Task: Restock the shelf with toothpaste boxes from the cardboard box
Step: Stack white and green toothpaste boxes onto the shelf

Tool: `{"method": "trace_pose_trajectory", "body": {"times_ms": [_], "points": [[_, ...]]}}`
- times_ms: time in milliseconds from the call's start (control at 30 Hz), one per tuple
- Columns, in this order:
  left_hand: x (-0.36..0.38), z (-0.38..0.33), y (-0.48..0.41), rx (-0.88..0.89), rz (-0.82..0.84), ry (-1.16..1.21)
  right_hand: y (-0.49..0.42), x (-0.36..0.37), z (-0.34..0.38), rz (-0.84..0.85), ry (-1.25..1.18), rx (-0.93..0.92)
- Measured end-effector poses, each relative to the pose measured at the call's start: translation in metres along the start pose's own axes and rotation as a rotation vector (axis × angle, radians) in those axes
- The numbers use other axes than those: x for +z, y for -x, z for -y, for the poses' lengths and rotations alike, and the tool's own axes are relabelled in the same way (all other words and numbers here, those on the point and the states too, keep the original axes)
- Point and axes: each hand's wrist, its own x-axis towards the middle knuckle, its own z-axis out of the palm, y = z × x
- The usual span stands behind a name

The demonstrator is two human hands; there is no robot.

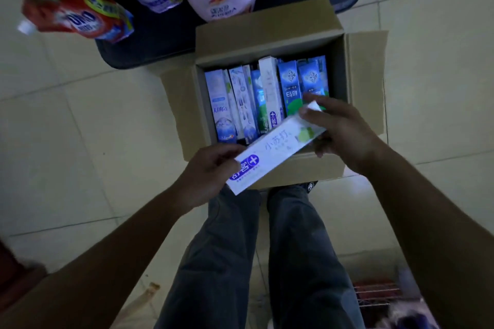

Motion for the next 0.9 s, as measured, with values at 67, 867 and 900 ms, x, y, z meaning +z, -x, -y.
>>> {"method": "trace_pose_trajectory", "body": {"times_ms": [67,867,900], "points": [[0.013,-0.002,-0.019,-0.036,-0.055,0.119,0.004,-0.015,-0.004,-0.055,0.033,-0.055],[-0.042,-0.026,0.052,0.438,-0.553,-0.160,0.135,0.007,0.074,-0.536,-0.332,-0.378],[-0.059,-0.045,0.081,0.450,-0.558,-0.111,0.151,0.016,0.096,-0.510,-0.349,-0.407]]}}
